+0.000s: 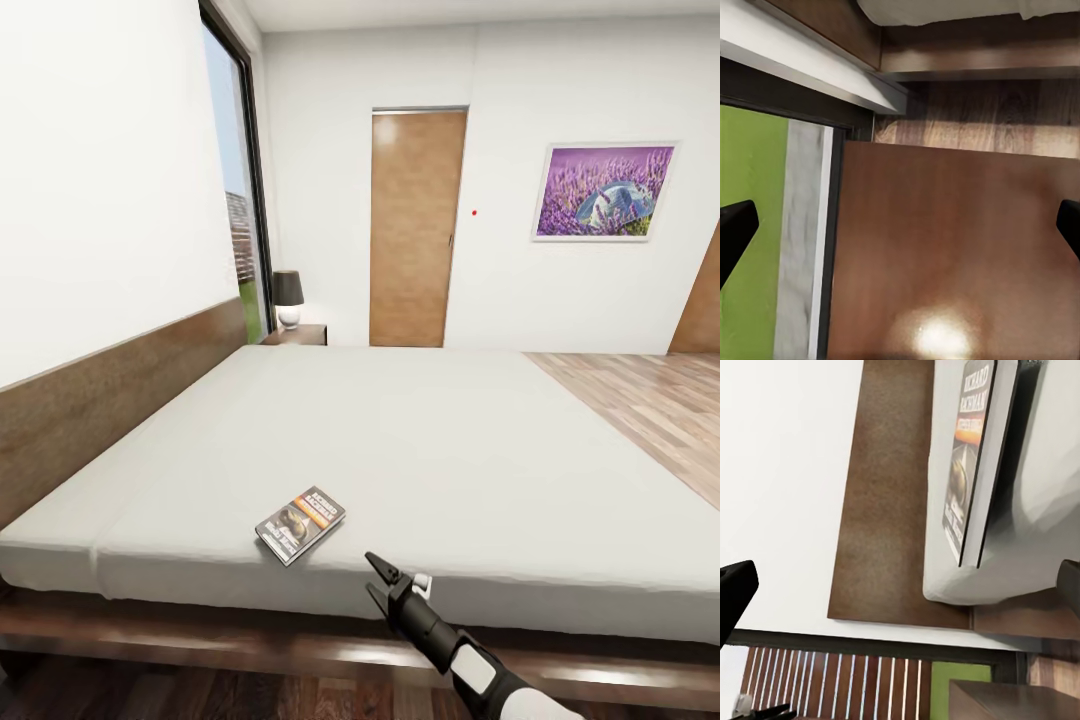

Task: In the bedroom, move the book from the bed onto either nightstand, and place the two sandals side by side next to the bed.

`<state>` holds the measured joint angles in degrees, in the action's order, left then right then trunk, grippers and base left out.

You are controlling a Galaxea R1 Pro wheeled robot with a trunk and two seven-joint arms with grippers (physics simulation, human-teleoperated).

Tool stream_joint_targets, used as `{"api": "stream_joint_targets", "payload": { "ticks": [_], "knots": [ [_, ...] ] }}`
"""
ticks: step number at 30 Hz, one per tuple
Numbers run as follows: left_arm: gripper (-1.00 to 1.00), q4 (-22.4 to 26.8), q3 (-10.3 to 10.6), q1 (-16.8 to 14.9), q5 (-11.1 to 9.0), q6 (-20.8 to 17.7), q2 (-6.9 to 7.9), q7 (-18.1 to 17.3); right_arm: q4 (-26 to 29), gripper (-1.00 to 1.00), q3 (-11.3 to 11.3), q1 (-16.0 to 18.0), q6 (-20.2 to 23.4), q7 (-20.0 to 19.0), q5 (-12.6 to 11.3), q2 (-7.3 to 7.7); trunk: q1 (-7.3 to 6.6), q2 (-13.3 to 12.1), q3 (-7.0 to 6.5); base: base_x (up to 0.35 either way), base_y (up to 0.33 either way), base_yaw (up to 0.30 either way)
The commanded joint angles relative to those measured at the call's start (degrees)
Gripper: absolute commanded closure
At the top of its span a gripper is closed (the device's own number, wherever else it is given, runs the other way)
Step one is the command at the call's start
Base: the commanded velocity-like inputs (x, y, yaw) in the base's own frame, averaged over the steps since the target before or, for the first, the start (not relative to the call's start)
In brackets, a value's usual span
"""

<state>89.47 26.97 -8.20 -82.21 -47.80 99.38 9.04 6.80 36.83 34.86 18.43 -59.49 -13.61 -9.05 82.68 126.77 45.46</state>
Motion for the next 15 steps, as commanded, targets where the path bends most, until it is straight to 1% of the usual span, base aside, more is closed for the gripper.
{"api": "stream_joint_targets", "payload": {
  "ticks": [1,3,8,15],
  "knots": [
    [-1.00,0.1,0.4,-0.4,-0.6,-0.1,0.02,0.5,0.1,-1.00,-0.3,0.1,0.6,0.0,-0.6,-0.01,-0.01,0.0,0.06,0.000,0.000,0.000],
    [-1.00,0.1,0.4,-0.4,-0.6,-0.1,0.02,0.5,0.1,-1.00,-0.3,0.2,0.6,0.0,-0.6,-0.01,-0.01,0.0,0.06,0.000,0.000,0.000],
    [-1.00,0.1,0.4,-0.4,-0.6,-0.1,0.02,0.5,0.1,-1.00,-0.3,0.5,0.6,0.0,-0.6,-0.01,1.09,2.0,0.96,0.000,0.000,0.000],
    [-1.00,0.1,0.4,-0.4,-0.6,-0.1,0.02,0.5,0.0,-1.00,-0.3,0.9,0.6,0.1,-0.6,-0.01,1.09,2.0,0.96,0.000,0.000,0.000]
  ]
}}
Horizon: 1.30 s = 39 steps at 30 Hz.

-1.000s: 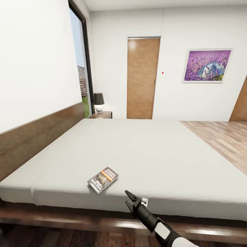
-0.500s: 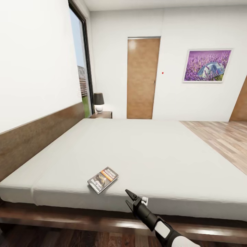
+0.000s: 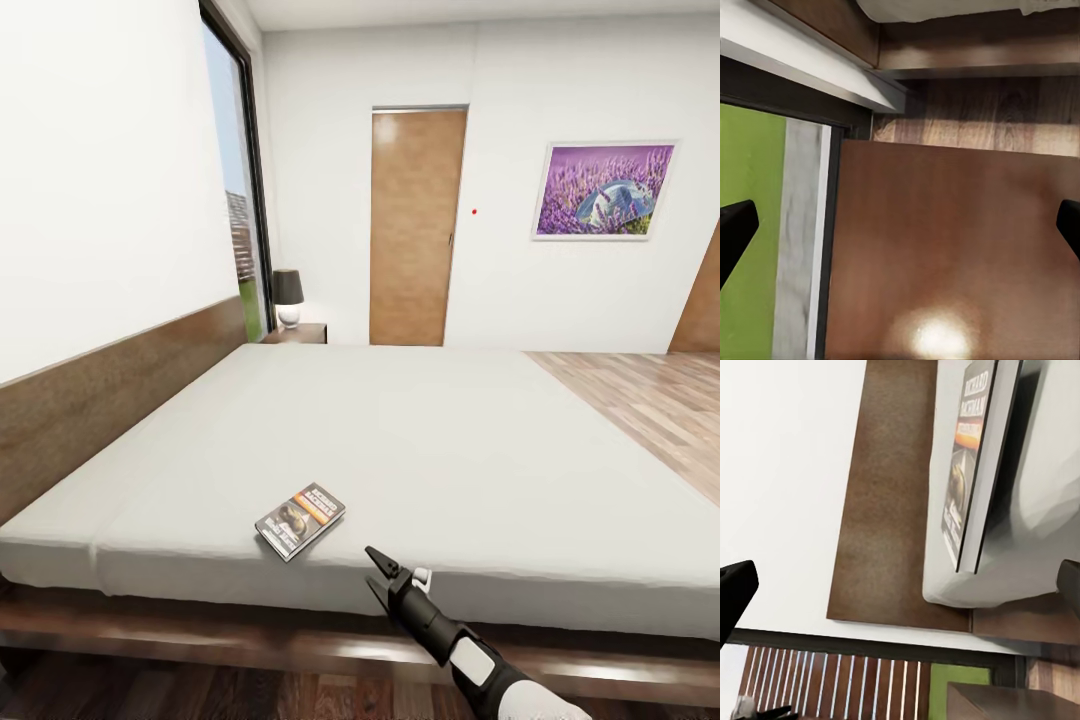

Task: In the bedroom, move the book from the bed onto either nightstand, and place the two sandals side by side next to the bed.

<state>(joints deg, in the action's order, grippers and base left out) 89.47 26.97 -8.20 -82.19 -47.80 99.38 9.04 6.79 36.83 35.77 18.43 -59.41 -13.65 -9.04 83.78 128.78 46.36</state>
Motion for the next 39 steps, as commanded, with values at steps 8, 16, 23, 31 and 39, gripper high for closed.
{"api": "stream_joint_targets", "payload": {
  "ticks": [8,16,23,31,39],
  "knots": [
    [-1.00,0.1,0.4,-0.4,-0.6,-0.1,0.02,0.5,0.0,-1.00,-0.3,0.6,0.6,0.0,-0.6,0.00,-0.01,0.0,0.06,0.000,0.000,0.000],
    [-1.00,0.1,0.4,-0.4,-0.6,-0.1,0.02,0.5,0.0,-1.00,-0.2,0.9,0.6,1.2,-0.6,0.06,0.87,1.6,0.78,0.000,0.000,0.000],
    [-1.00,0.1,0.4,-0.4,-0.6,-0.1,0.02,0.5,0.1,-1.00,-0.2,1.5,0.5,2.7,-1.6,0.14,1.53,2.8,1.32,0.000,0.000,0.000],
    [-1.00,0.1,0.4,-0.4,-0.6,-0.1,0.02,0.5,0.1,-1.00,-0.2,1.6,0.6,3.1,-3.9,0.28,1.75,3.2,1.50,0.000,0.000,0.000],
    [-1.00,0.1,0.4,-0.4,-0.6,-0.1,-0.05,0.5,0.0,-1.00,-0.2,1.9,0.6,3.3,-4.5,0.26,2.63,4.8,2.21,0.000,0.000,0.000]
  ]
}}
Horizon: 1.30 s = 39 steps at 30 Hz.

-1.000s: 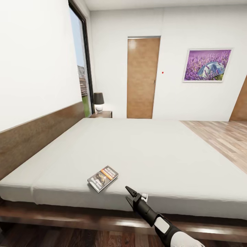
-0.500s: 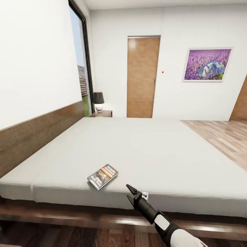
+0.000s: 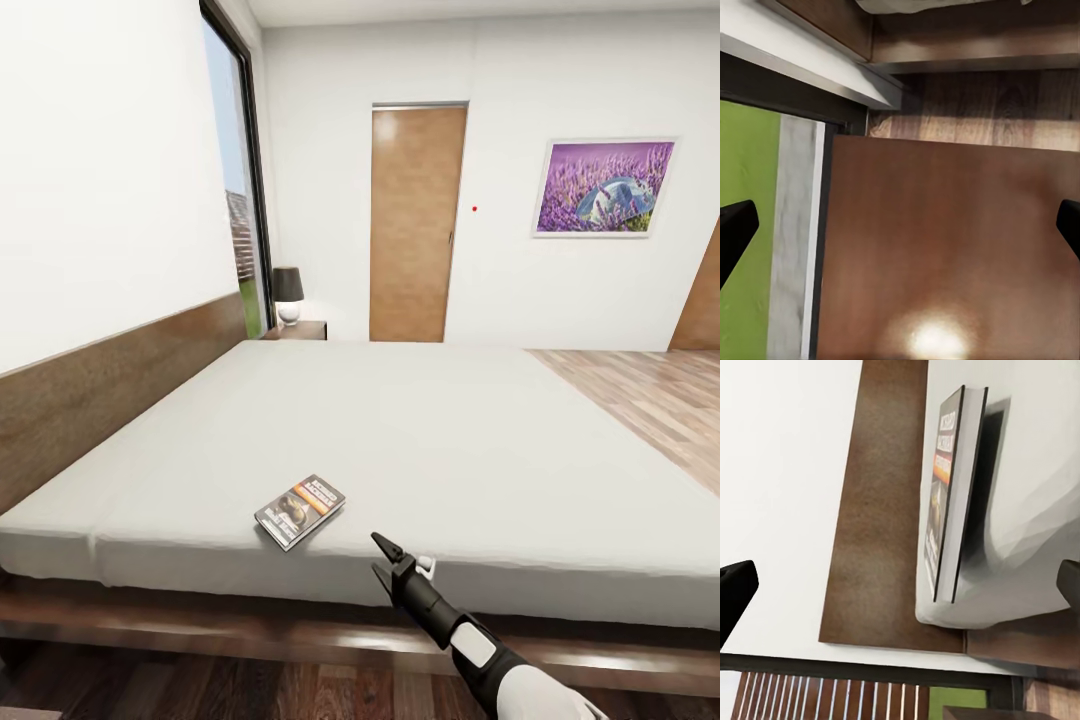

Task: In the bedroom, move the book from the bed onto either nightstand, and place the two sandals side by side next to the bed.

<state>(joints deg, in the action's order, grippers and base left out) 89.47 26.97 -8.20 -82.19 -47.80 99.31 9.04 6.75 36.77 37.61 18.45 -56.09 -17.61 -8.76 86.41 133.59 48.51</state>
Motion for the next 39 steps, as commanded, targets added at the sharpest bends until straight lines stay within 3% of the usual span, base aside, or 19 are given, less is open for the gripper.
{"api": "stream_joint_targets", "payload": {
  "ticks": [1,39],
  "knots": [
    [-1.00,0.1,0.4,-0.4,-0.6,-0.1,0.02,0.5,0.0,-1.00,-0.2,0.0,0.5,0.0,-0.5,-0.02,-0.01,0.0,0.06,0.000,0.000,0.000],
    [-1.00,0.0,0.4,-0.4,-0.7,-0.1,-0.01,0.5,-0.1,-1.00,-0.2,0.1,0.5,1.8,-0.6,-0.20,0.65,1.2,0.60,0.000,0.000,0.000]
  ]
}}
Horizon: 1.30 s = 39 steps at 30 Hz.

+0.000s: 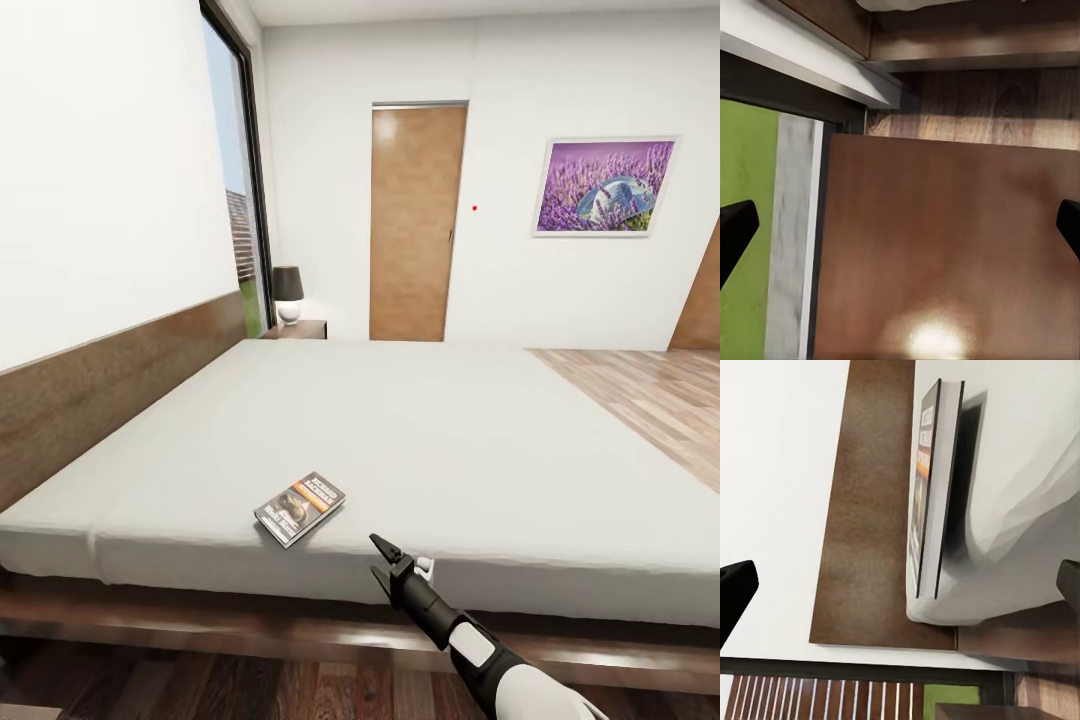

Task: In the bedroom, move the book from the bed onto either nightstand, and place the two sandals side by side next to the bed.

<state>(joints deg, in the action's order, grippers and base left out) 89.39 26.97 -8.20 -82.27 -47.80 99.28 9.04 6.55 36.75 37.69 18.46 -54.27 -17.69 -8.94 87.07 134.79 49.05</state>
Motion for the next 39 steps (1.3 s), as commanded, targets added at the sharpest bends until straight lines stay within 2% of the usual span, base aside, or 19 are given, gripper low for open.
{"api": "stream_joint_targets", "payload": {
  "ticks": [1,39],
  "knots": [
    [-1.00,0.1,0.4,-0.4,-0.6,-0.1,0.03,0.5,0.1,-1.00,-0.2,0.0,0.5,0.0,-0.5,-0.02,-0.01,0.0,0.06,0.000,0.000,0.000],
    [-1.00,0.1,0.3,-0.4,-0.6,-0.1,0.04,0.5,0.0,-1.00,-0.2,0.0,0.5,0.0,-0.5,-0.11,-0.01,0.0,0.06,-0.007,0.006,0.000]
  ]
}}
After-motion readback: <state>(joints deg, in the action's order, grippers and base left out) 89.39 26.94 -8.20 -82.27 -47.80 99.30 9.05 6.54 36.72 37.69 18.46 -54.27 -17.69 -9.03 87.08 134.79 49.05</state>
